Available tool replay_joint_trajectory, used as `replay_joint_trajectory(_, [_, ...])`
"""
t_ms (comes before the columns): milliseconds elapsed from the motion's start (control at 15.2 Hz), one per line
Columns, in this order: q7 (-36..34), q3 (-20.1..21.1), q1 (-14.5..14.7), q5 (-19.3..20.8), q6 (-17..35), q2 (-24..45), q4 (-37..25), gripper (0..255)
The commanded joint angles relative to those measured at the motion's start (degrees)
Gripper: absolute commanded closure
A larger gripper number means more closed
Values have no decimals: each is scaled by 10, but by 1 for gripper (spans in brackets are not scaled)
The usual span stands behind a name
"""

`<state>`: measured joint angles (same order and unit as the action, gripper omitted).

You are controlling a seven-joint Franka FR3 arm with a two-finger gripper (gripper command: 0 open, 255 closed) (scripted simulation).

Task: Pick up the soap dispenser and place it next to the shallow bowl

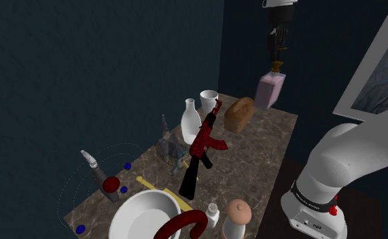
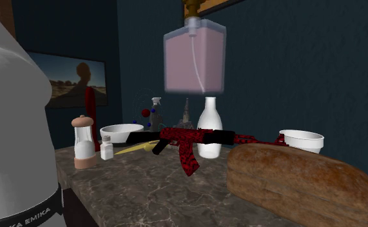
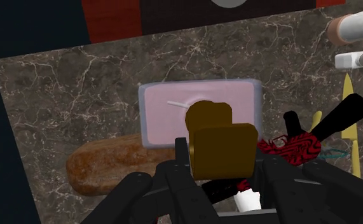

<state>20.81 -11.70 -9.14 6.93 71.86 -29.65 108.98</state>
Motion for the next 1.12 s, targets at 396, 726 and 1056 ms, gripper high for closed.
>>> replay_joint_trajectory(396, [-9,11,4,-8,-54,16,-69,255])
replay_joint_trajectory(726, [-81,68,16,-42,-66,-33,-28,255])
replay_joint_trajectory(1056, [-154,125,26,-86,-77,-68,-3,255])
